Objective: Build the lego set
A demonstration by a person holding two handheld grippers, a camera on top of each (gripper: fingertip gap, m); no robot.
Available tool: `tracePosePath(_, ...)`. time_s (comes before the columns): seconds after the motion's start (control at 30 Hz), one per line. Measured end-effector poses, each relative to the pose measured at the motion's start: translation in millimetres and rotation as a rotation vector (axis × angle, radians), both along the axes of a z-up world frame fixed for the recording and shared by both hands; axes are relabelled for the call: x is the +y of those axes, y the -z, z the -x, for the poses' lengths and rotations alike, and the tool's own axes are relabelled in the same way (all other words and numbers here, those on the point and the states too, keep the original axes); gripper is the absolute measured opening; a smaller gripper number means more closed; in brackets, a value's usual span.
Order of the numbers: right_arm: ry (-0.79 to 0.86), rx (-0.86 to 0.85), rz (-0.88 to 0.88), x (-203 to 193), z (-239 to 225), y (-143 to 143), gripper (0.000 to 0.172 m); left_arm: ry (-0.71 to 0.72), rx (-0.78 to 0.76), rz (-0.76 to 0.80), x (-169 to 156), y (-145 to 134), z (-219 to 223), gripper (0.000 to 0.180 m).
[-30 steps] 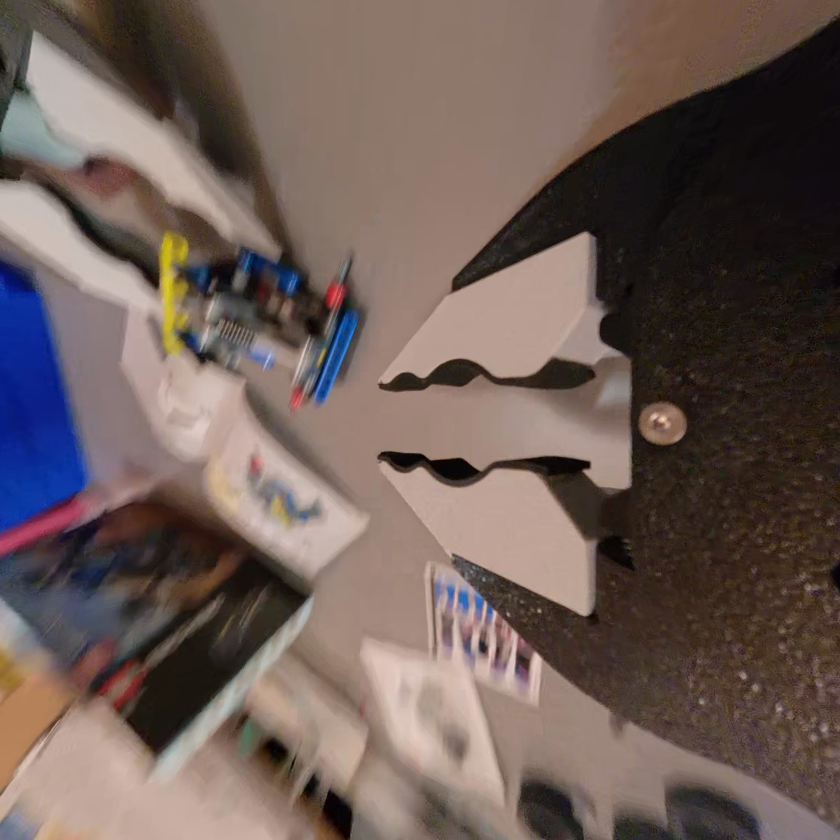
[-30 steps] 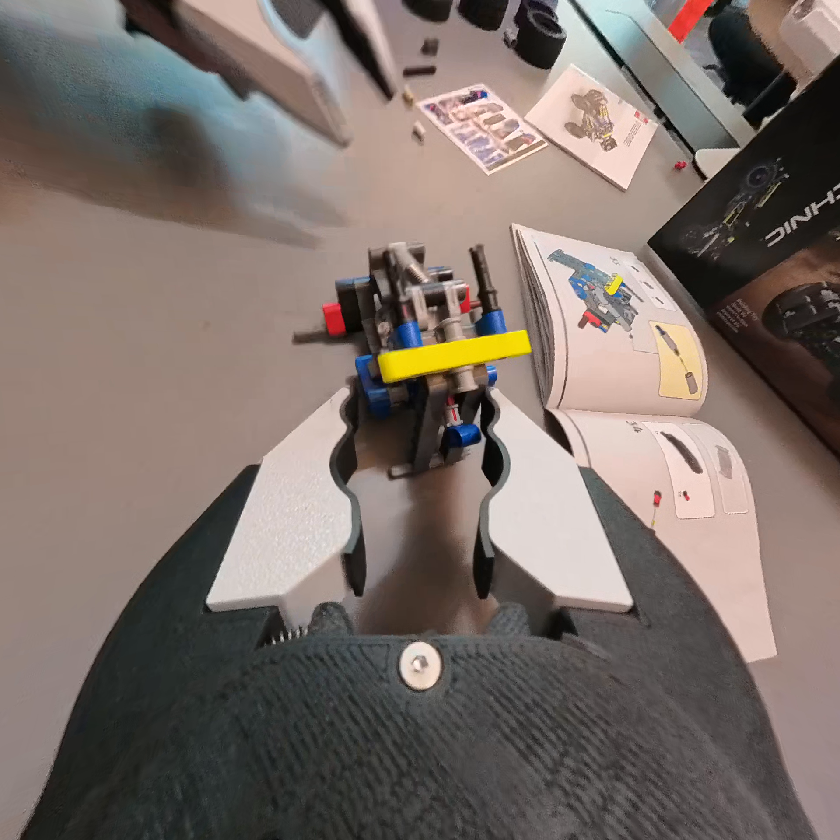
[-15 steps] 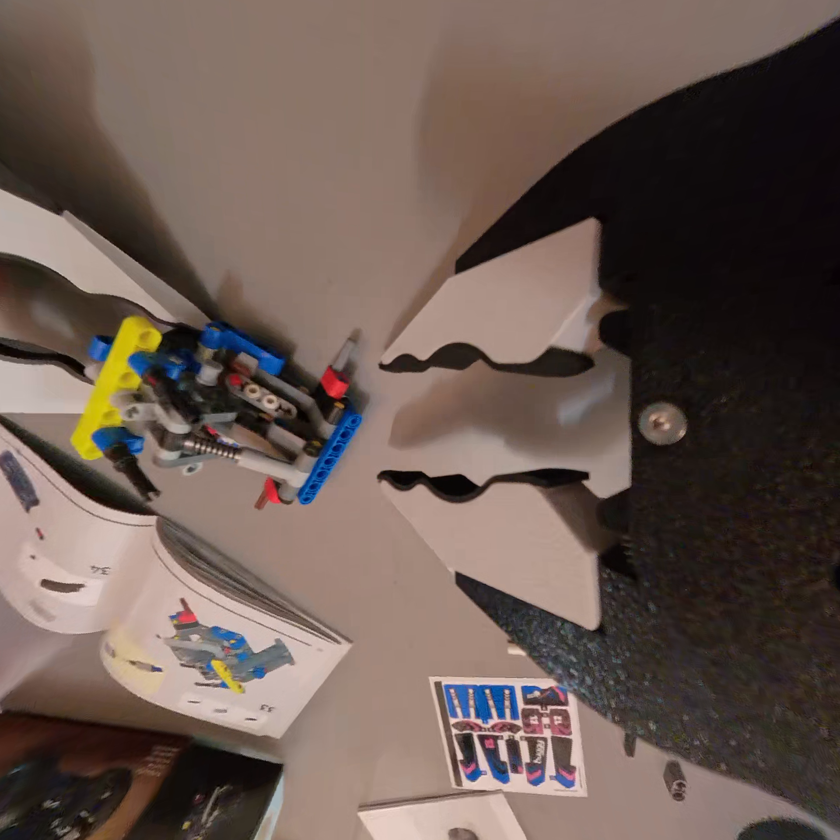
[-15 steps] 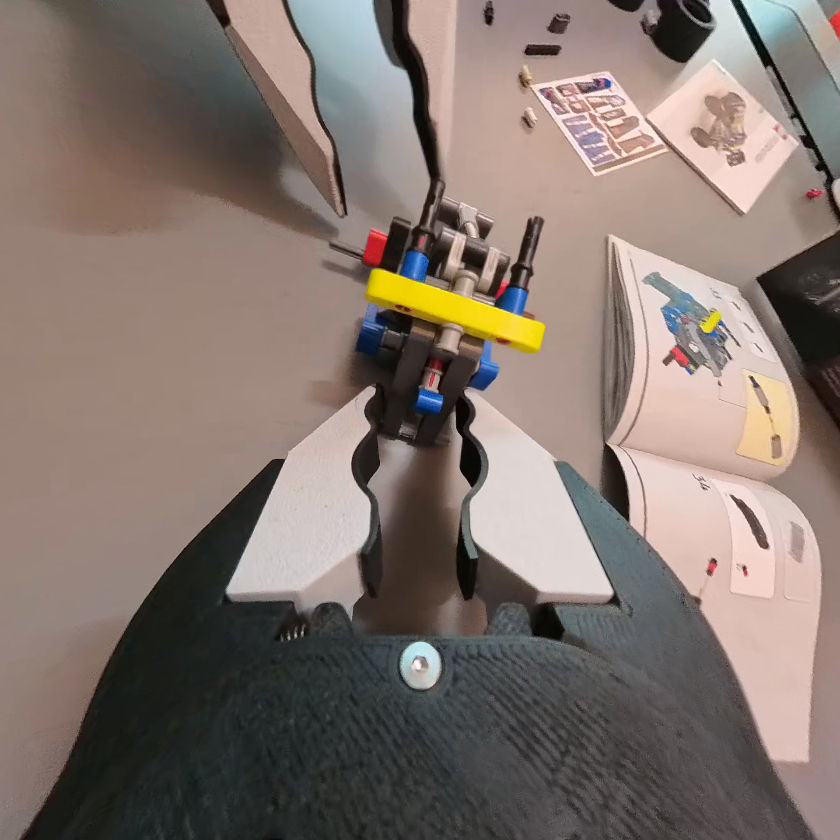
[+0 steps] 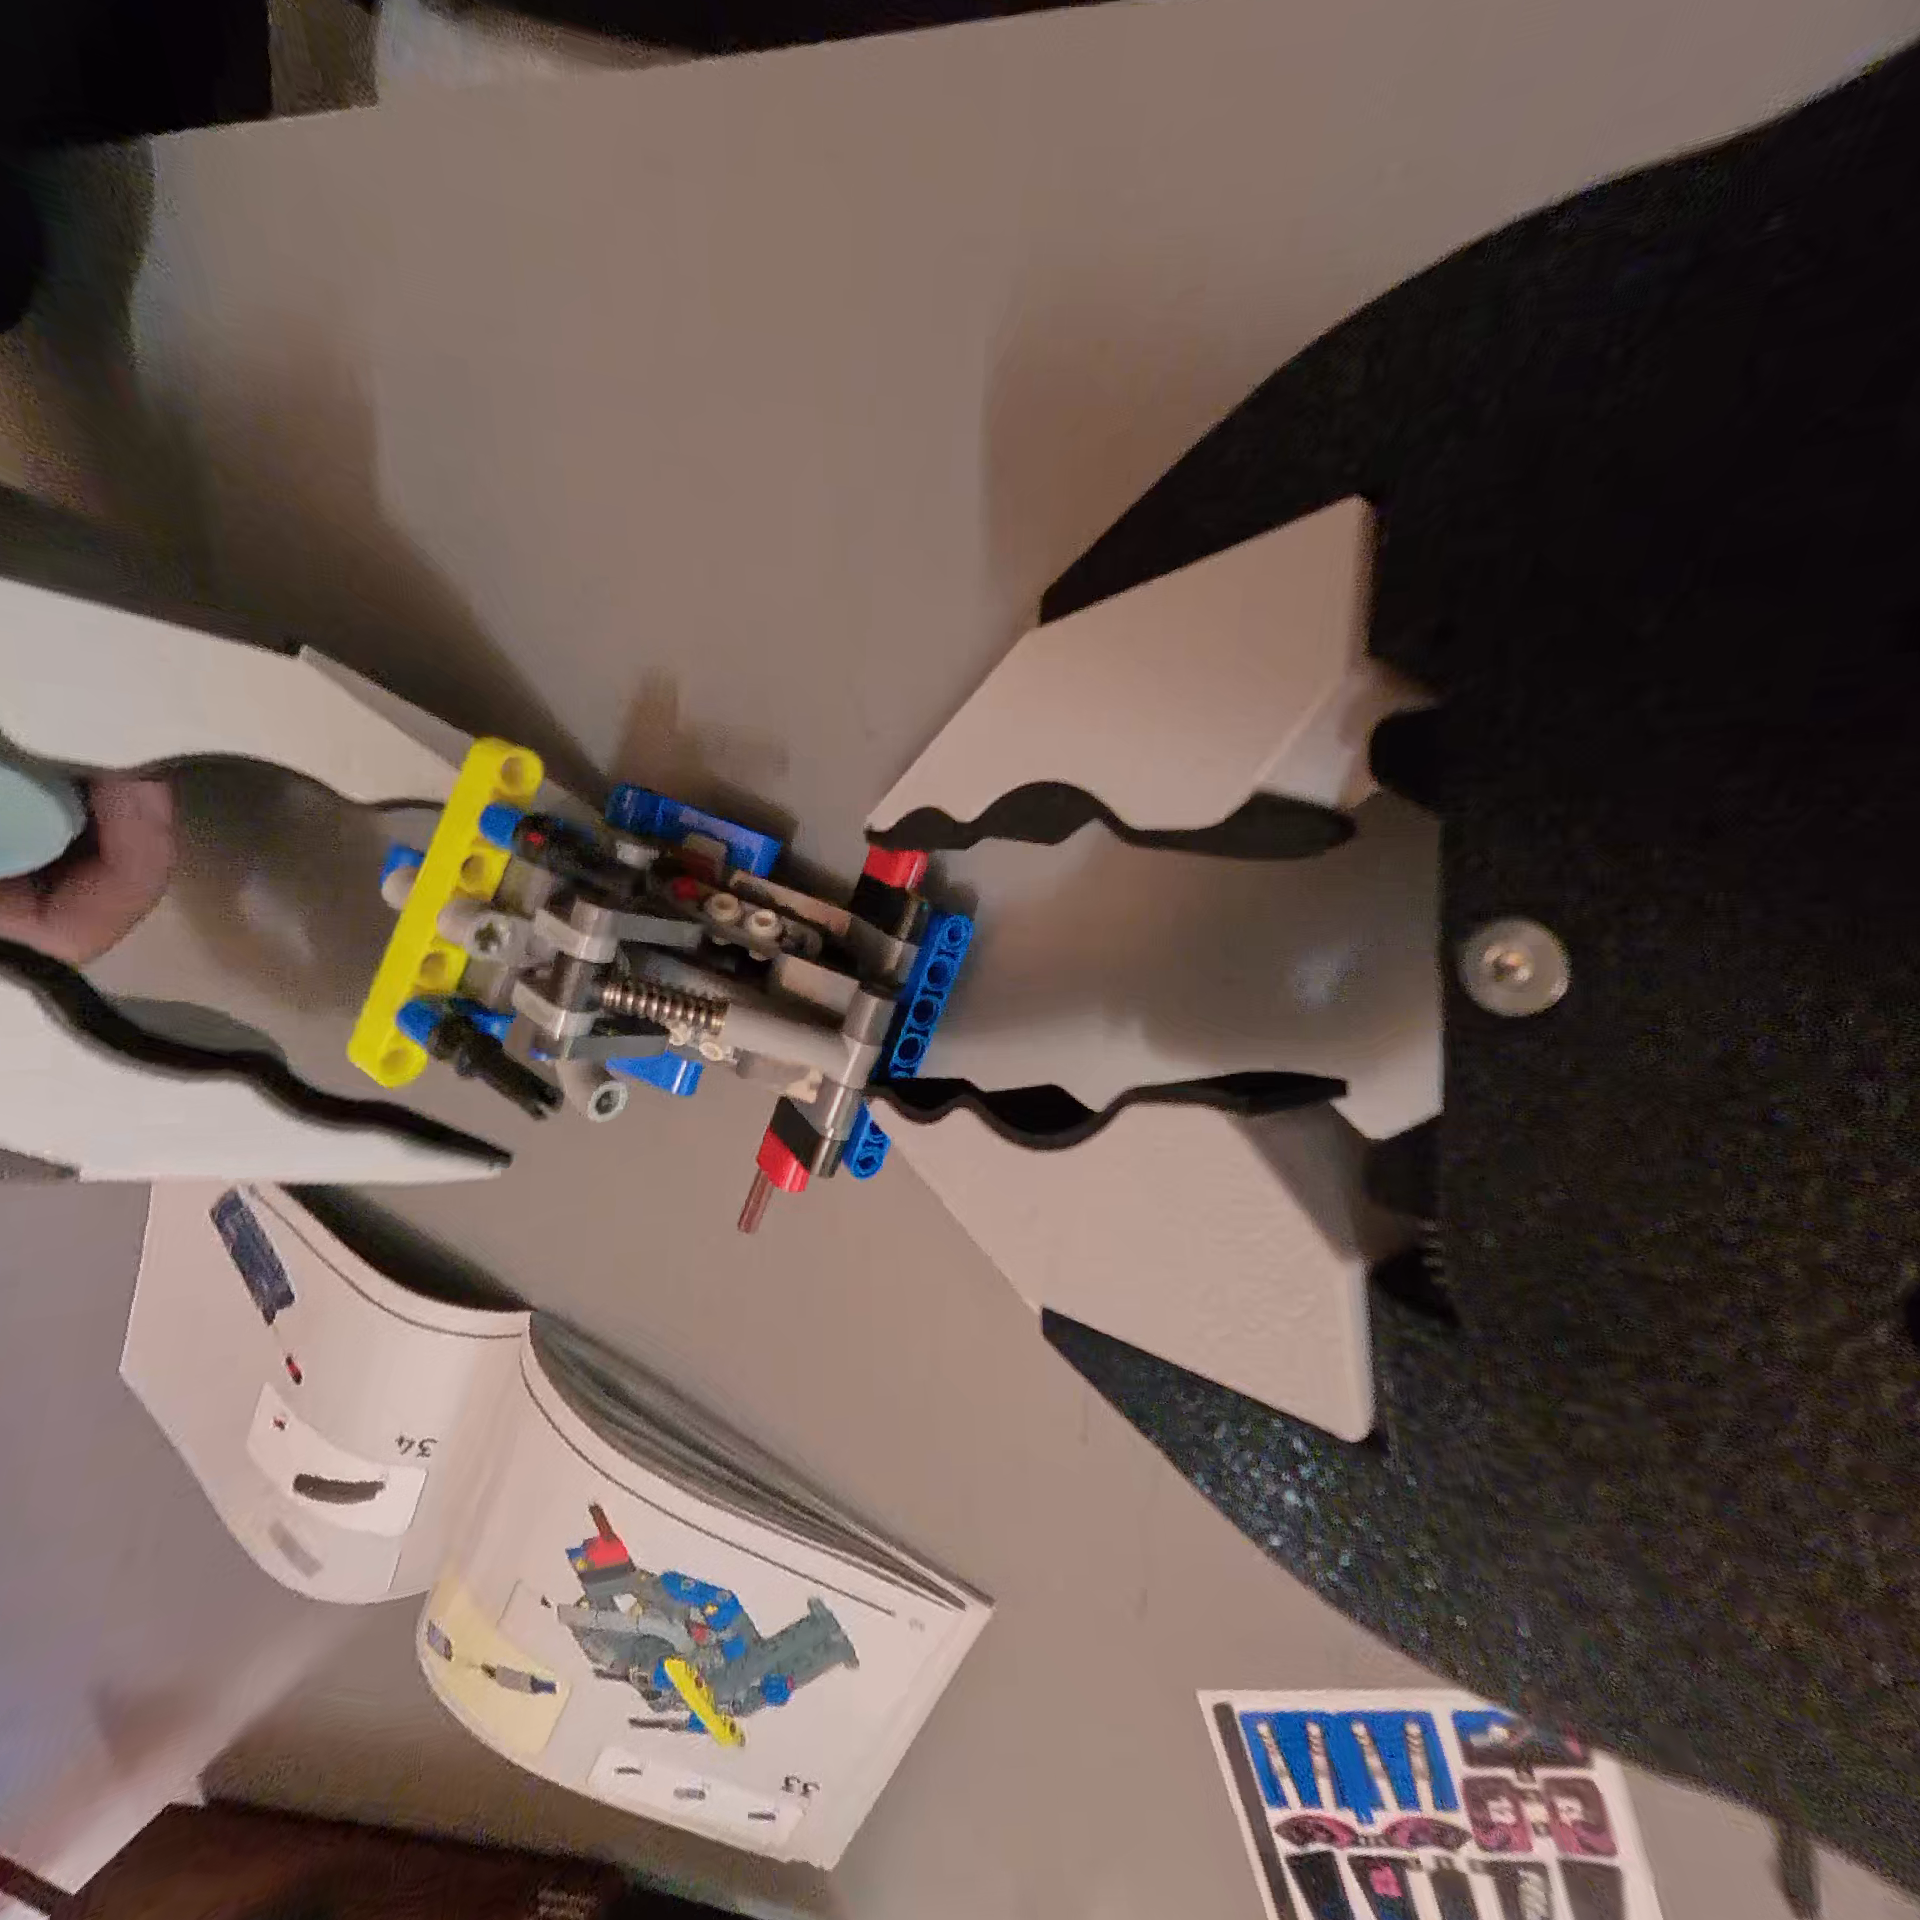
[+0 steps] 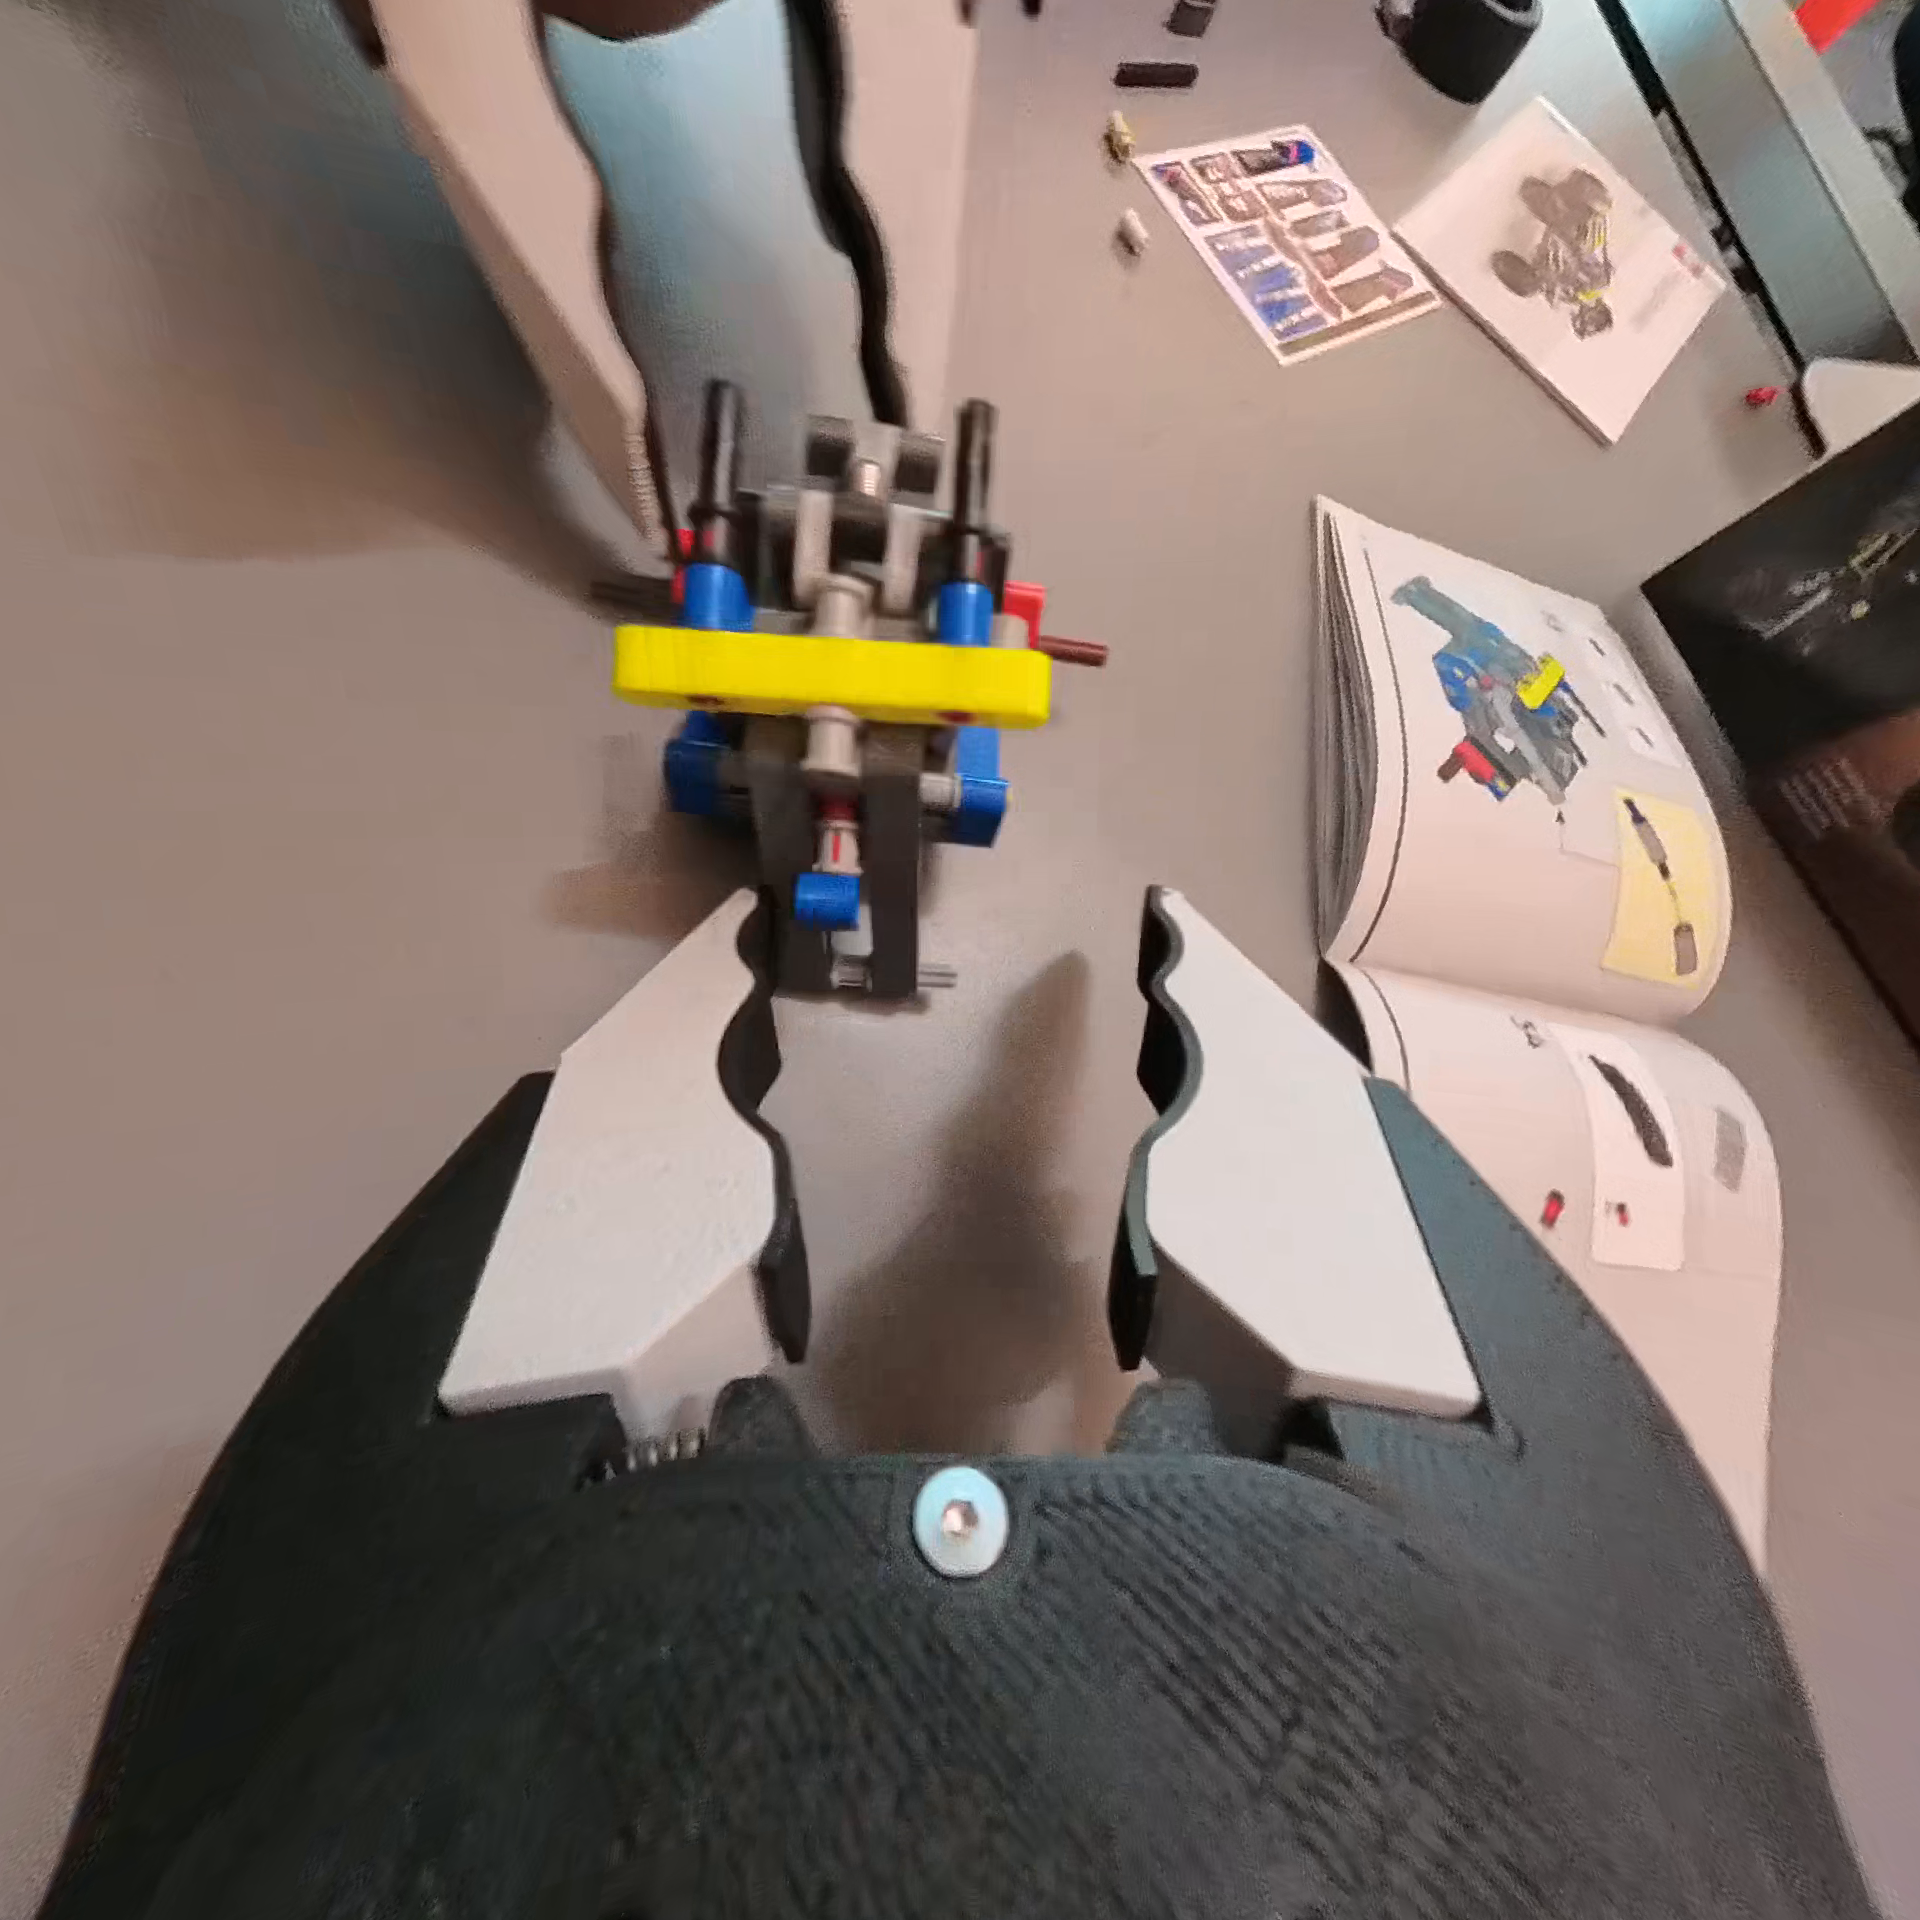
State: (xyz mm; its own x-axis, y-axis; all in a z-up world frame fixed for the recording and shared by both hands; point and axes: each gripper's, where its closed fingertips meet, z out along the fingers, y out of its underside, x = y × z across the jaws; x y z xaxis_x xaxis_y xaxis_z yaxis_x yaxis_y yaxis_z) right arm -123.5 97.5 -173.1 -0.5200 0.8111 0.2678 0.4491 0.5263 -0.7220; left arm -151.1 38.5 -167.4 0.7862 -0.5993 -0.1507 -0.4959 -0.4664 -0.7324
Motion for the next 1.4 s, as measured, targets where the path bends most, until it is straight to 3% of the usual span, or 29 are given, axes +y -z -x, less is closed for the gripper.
tracePosePath(0.07,0.055,0.019,-0.008,8.1,0.7,-0.7,0.069,-0.031,0.054,-0.003,-3.7,1.1,-4.8,0.046)
tracePosePath(0.17,0.148,0.067,-0.120,32.1,-2.5,-3.5,0.058,0.053,0.104,0.015,-22.8,6.6,-30.1,0.039)
tracePosePath(0.33,0.171,-0.019,-0.039,34.0,-28.2,-1.8,0.063,0.101,0.101,-0.059,-31.0,-1.1,-61.6,0.039)
tracePosePath(0.43,0.192,0.029,0.014,21.5,-32.4,-11.4,0.056,-0.014,0.048,-0.105,-22.8,-12.1,-44.3,0.034)
tracePosePath(0.53,0.230,0.050,0.083,4.0,-24.7,-14.1,0.048,-0.175,-0.005,-0.118,-5.8,-13.6,-17.1,0.042)
tracePosePath(0.6,0.224,0.006,0.084,-5.9,-22.1,-5.6,0.047,-0.227,-0.083,-0.121,7.3,-14.1,-12.9,0.048)
tracePosePath(0.7,0.198,0.010,0.065,-12.9,-13.5,-0.8,0.040,-0.170,-0.193,-0.034,14.8,-5.1,-29.9,0.048)
tracePosePath(0.9,0.200,0.024,0.010,0.3,0.1,1.6,0.035,-0.102,-0.149,-0.033,0.0,-5.9,-47.5,0.033)
tracePosePath(1.17,0.122,0.040,-0.026,9.1,33.2,0.4,0.035,-0.201,-0.112,-0.062,11.6,-1.3,-44.4,0.041)
tracePosePath(1.4,0.062,0.041,-0.048,20.7,38.7,-1.5,0.044,-0.180,-0.117,-0.055,20.2,-1.1,-53.6,0.043)
